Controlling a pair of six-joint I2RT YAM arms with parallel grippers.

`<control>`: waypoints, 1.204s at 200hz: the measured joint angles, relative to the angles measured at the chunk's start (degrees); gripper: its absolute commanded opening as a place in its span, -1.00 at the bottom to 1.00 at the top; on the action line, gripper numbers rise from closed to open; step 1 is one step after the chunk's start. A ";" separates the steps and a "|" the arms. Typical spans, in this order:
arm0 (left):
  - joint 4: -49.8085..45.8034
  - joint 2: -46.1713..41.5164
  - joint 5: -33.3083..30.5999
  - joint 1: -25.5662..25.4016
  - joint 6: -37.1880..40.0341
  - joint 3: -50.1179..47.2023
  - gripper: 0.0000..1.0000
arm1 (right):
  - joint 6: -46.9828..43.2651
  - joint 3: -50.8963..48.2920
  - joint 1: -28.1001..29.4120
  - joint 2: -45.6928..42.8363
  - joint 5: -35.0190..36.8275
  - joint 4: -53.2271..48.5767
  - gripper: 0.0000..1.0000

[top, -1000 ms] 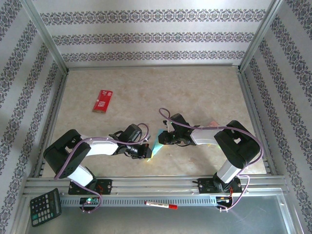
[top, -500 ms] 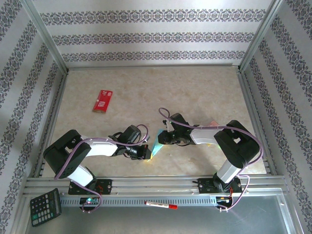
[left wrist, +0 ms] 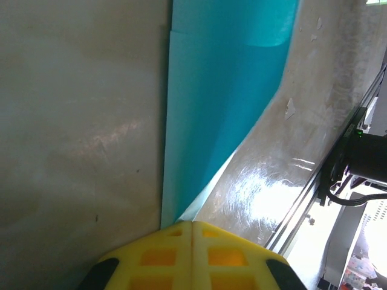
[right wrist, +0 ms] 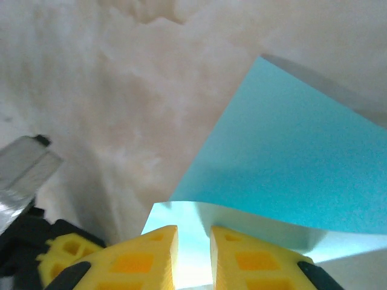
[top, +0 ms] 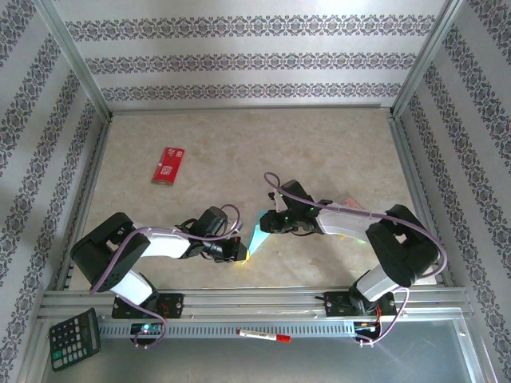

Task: Fold a paper plane with a square sheet of paper (pick it up from the middle)
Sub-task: Fold the wing for the fifth time at the center of the table.

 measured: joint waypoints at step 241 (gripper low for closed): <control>0.63 -0.07 -0.09 0.04 -1.49 -0.31 -1.00 | 14.80 -10.75 13.27 -1.81 1.66 15.65 -0.78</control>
